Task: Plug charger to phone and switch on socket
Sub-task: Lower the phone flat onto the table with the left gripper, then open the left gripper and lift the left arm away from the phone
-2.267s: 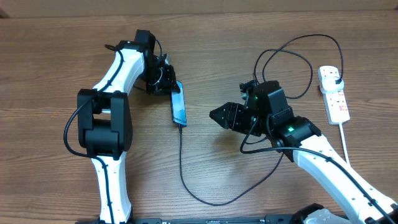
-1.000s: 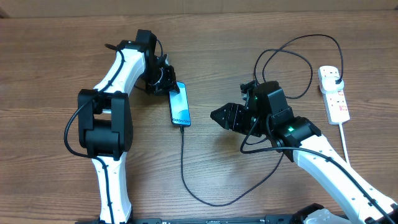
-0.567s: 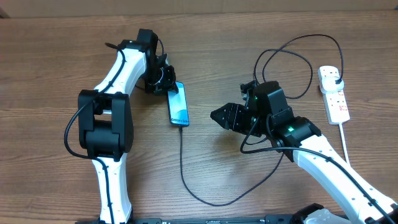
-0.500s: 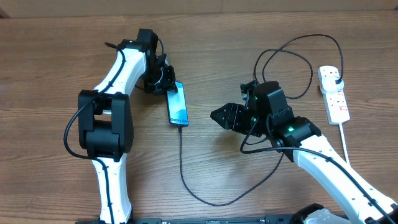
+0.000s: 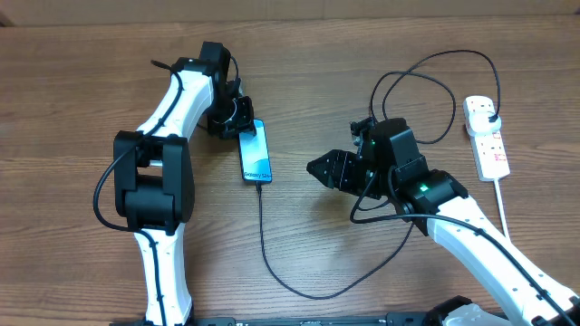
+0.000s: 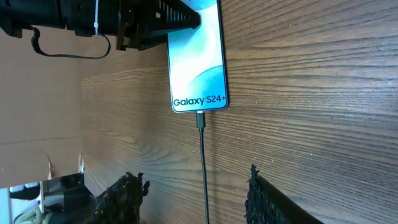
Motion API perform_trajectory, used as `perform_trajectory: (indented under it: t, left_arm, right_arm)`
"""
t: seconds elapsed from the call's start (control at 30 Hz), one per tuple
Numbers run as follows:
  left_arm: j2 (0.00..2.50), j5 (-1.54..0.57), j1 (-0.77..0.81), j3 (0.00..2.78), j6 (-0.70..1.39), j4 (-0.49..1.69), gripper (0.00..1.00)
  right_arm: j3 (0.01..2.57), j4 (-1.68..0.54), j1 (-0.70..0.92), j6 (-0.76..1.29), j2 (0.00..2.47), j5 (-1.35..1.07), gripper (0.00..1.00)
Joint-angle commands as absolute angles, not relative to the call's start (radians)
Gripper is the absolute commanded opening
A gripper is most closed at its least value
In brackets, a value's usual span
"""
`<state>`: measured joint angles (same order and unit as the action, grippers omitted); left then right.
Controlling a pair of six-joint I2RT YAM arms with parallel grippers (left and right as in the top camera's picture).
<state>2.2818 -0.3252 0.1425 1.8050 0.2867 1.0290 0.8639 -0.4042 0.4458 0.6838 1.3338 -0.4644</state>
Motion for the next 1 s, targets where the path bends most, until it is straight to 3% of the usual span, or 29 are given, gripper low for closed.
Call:
perform_trajectory:
  t: [0.0,0.23,0.33,0.8,0.97]
  left_arm:
    - [2.271,-0.258,0.140,1.800,0.293,1.032,0.39]
    - [2.271,-0.258,0.140,1.800,0.293,1.032,0.40]
    - [2.271,-0.258,0.140,1.800,0.292,1.032,0.48]
    - [2.271,-0.258,0.140,1.800,0.292,1.031,0.46]
    - [2.266,-0.258,0.129,1.838,0.292,1.049,0.52]
  right_arm:
    - [0.877,-0.400,0.443,0.676,1.336,-0.456,0.56]
    - [0.877,-0.400,0.443,0.676,1.336,-0.456,0.56]
    - [0.877,-0.404,0.443,0.676,1.336,-0.452,0.56]
    - [0.877,-0.411,0.443,0.676,1.336,-0.445,0.56]
    - [0.877,-0.418,0.443,0.660,1.336,-0.445,0.55]
